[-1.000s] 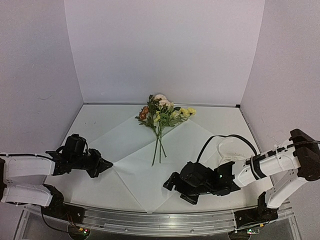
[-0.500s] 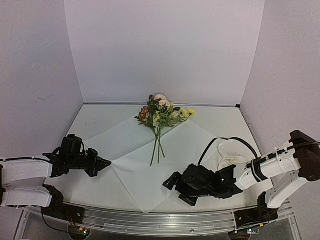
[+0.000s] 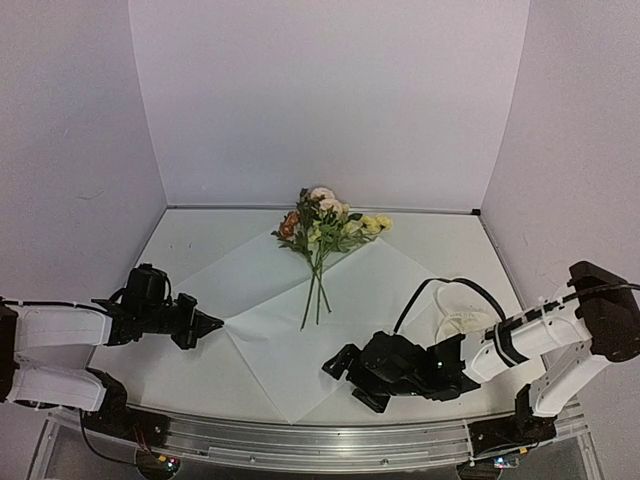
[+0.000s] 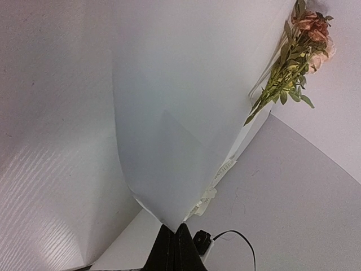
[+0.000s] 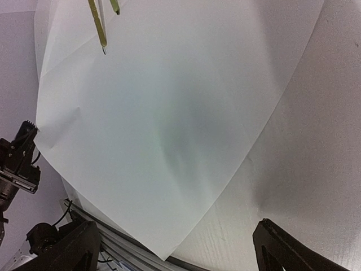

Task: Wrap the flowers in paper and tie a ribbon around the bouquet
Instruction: Pick up the flattened wrapping paper from the center of the board, then pick up the bottom corner of the flattened wrapping paper from the center of the board.

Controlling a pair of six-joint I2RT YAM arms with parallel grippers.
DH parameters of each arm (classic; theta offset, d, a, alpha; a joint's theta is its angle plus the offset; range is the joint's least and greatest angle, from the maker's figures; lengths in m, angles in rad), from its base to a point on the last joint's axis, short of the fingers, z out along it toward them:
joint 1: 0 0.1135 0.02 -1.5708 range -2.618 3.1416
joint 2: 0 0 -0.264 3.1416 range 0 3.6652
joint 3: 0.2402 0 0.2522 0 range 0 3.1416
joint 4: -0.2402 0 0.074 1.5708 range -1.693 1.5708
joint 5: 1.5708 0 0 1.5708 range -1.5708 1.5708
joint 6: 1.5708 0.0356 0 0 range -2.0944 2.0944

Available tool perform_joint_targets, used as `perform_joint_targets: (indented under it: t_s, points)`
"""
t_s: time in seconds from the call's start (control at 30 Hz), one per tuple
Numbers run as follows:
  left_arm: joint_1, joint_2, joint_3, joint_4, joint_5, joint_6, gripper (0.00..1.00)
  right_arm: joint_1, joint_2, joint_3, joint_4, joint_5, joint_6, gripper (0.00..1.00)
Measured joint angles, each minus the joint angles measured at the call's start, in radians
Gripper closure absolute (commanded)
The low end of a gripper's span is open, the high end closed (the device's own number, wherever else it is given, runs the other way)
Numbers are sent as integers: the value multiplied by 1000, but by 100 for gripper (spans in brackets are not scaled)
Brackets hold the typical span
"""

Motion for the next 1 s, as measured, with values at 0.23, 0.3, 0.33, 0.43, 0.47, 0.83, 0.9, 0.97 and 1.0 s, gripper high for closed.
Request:
perform_joint_targets:
  t_s: [0.23,0.3,0.33,0.43,0.47,0.83,0.9,0.97,1.0]
  points:
    - [28,16,14,24,42,-11,100,4,12,-13,39,10,21,5]
    - [34,20,23,24,51,-16,100,5,21,-13,52,11,27,5]
    - [35,20,28,24,56,-18,100,5,25,-13,60,12,30,6]
    - [37,14,33,23,72,-26,100,7,40,-20,95,15,45,6]
    - [37,9,33,20,75,-29,100,8,46,-22,110,15,51,6]
    - [45,-77,33,-20,121,-69,100,79,88,-56,270,74,154,6]
    - [48,-87,32,-27,123,-76,100,92,95,-63,292,91,173,7]
    - [52,-98,32,-38,125,-78,100,101,109,-64,320,105,189,8]
    - [53,-100,32,-44,125,-77,100,104,116,-64,334,111,195,9]
